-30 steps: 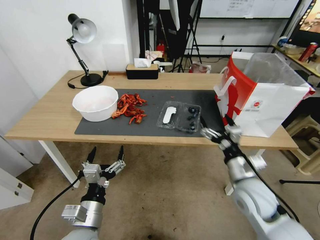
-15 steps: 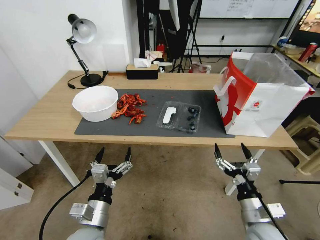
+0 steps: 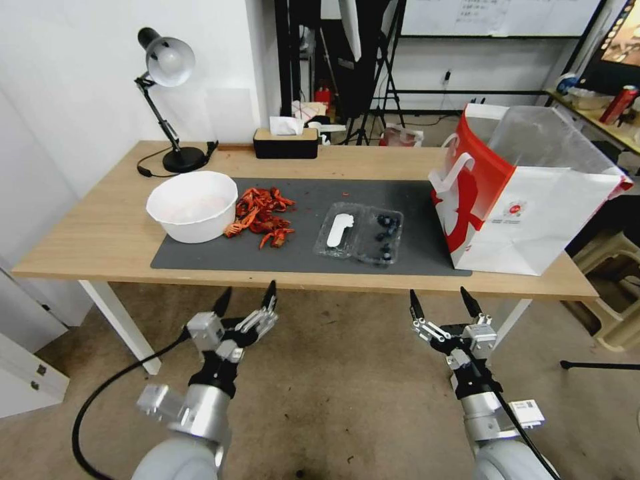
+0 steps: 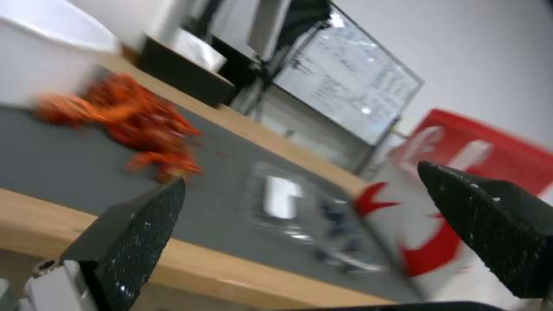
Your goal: Close the takeout container lid, then place the container into the takeout bag.
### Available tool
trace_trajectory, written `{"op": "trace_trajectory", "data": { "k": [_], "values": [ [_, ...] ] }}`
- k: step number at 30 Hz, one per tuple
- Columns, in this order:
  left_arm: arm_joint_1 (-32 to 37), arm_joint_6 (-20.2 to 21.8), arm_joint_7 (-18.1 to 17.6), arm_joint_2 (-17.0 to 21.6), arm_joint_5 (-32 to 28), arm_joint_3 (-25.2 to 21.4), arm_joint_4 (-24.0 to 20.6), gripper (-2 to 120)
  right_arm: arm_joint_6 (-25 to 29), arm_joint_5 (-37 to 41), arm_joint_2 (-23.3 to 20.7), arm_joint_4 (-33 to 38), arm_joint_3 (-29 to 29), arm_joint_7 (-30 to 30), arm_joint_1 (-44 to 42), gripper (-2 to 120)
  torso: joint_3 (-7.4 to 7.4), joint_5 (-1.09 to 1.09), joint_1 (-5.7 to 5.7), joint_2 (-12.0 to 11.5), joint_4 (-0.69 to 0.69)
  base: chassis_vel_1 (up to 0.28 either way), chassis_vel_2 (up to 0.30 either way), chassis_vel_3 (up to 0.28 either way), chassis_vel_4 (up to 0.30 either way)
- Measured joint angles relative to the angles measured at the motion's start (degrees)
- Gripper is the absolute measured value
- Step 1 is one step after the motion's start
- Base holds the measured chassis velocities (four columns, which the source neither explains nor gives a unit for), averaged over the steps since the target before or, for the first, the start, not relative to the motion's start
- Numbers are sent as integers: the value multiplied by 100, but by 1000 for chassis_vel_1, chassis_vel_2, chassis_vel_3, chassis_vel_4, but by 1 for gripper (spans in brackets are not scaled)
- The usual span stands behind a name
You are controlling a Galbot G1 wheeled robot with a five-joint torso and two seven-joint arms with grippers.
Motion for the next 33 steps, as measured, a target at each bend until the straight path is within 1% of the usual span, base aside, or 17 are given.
{"op": "trace_trajectory", "data": {
  "k": [1,2,3,5,6,9,10,12,14,15,16,18,19,23,24,27,33],
  "values": [
    [-171,24,-97,81,-266,108,0,100,-2,1,7,27,27,-8,-41,100,0,-2,0,0,2,0,0,0,0],
    [-171,24,-97,81,-266,108,0,100,-2,1,7,27,27,-8,-41,100,0,-2,0,0,2,0,0,0,0],
    [-350,64,-214,155,-521,204,1,100,-2,5,16,47,51,-22,-77,100,0,0,0,0,0,0,0,0,0],
    [-782,166,-614,259,-1114,463,37,100,0,27,45,98,105,-90,-182,100,0,0,0,0,2,0,0,0,0],
    [-782,166,-614,259,-1114,463,37,100,0,27,45,98,105,-90,-182,100,0,0,0,0,2,0,0,0,0],
    [-1417,232,-1270,232,-1787,866,189,100,17,34,94,140,168,-156,-288,100,0,0,0,0,0,0,0,0,0],
    [-1417,232,-1270,232,-1787,866,189,100,17,34,94,140,168,-156,-288,100,0,0,0,0,0,0,0,0,0],
    [-1831,322,-1597,139,-2124,1133,404,100,23,33,131,159,207,-163,-324,100,0,0,0,0,1,0,0,0,0],
    [-2200,398,-1840,40,-2262,1367,643,100,27,31,160,176,237,-165,-354,100,0,0,0,0,0,0,0,0,0],
    [-2200,398,-1840,40,-2262,1367,643,100,27,31,160,176,237,-165,-354,100,0,0,0,0,0,0,0,0,0],
    [-2369,458,-1933,4,-2313,1464,734,100,30,31,169,188,255,-168,-368,100,0,0,0,0,1,0,0,0,0],
    [-2733,601,-2285,-82,-2403,1670,932,100,31,31,180,204,288,-171,-389,100,0,0,0,0,1,0,0,0,0],
    [-2733,601,-2285,-82,-2403,1670,932,100,31,31,180,204,288,-171,-389,100,0,0,0,0,1,0,0,0,0],
    [-3303,749,-2749,-243,-2598,1833,1263,100,31,31,204,209,321,-166,-370,100,0,1,0,0,1,0,0,0,0],
    [-3303,749,-2749,-243,-2598,1833,1263,100,31,31,204,209,321,-166,-370,100,0,1,0,0,1,0,0,0,0],
    [-3558,803,-3028,-336,-2753,1883,1475,100,28,31,216,196,324,-156,-360,100,0,0,0,0,1,0,0,0,0],
    [-3842,890,-3286,-428,-2946,1961,1783,100,14,31,218,155,339,-153,-346,100,0,0,0,0,1,0,0,0,0]
  ]
}}
